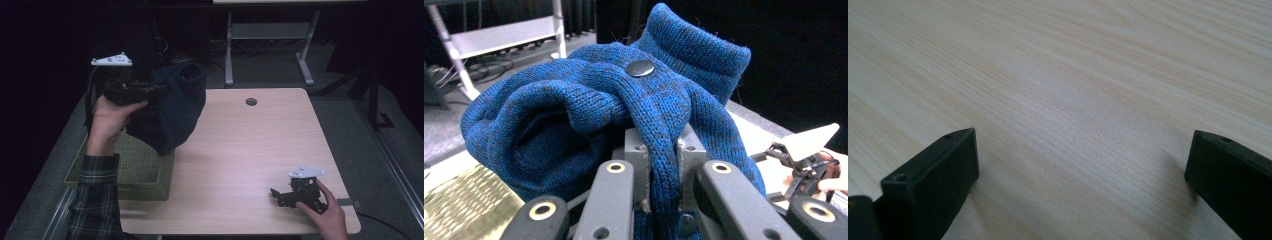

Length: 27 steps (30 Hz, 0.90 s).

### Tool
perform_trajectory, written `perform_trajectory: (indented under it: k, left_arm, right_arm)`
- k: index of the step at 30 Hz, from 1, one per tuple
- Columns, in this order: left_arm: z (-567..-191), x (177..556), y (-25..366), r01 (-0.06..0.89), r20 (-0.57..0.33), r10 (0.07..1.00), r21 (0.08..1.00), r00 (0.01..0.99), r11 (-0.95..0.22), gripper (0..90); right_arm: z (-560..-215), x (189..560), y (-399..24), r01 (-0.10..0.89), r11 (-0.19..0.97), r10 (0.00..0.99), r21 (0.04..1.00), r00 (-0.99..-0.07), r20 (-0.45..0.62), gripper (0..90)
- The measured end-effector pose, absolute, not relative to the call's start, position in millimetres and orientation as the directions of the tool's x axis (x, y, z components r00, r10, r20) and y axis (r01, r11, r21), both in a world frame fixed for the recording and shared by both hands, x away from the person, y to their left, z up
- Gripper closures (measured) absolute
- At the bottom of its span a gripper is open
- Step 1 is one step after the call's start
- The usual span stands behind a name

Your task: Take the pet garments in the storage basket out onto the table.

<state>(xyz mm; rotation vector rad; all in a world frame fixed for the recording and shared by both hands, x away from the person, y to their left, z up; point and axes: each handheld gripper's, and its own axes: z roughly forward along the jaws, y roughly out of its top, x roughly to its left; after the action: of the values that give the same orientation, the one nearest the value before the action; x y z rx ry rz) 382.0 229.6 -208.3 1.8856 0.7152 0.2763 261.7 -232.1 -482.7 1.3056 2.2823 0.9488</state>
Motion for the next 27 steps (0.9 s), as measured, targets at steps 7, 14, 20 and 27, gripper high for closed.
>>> perform_trajectory:
  k: [7, 14, 20, 27]
  left_arm:
    - [-205, 388, 198, 0.327, -0.13, 0.549, 0.903, 0.826, -0.278, 80.6]
    - [-205, 395, 161, 0.311, -0.132, 0.498, 0.904, 0.857, -0.295, 80.6]
    - [-216, 402, 131, 0.311, -0.142, 0.459, 0.896, 0.877, -0.317, 80.6]
    - [-239, 411, 95, 0.305, -0.149, 0.408, 0.886, 0.901, -0.349, 80.5]
  right_arm:
    - [-483, 262, -232, 0.627, 0.351, 0.856, 0.696, -0.516, 0.033, 0.5]
    - [-483, 262, -232, 0.627, 0.35, 0.856, 0.696, -0.515, 0.033, 0.5]
    - [-483, 261, -232, 0.627, 0.349, 0.856, 0.696, -0.516, 0.035, 0.5]
    - [-483, 261, -232, 0.622, 0.352, 0.854, 0.699, -0.519, 0.032, 0.5]
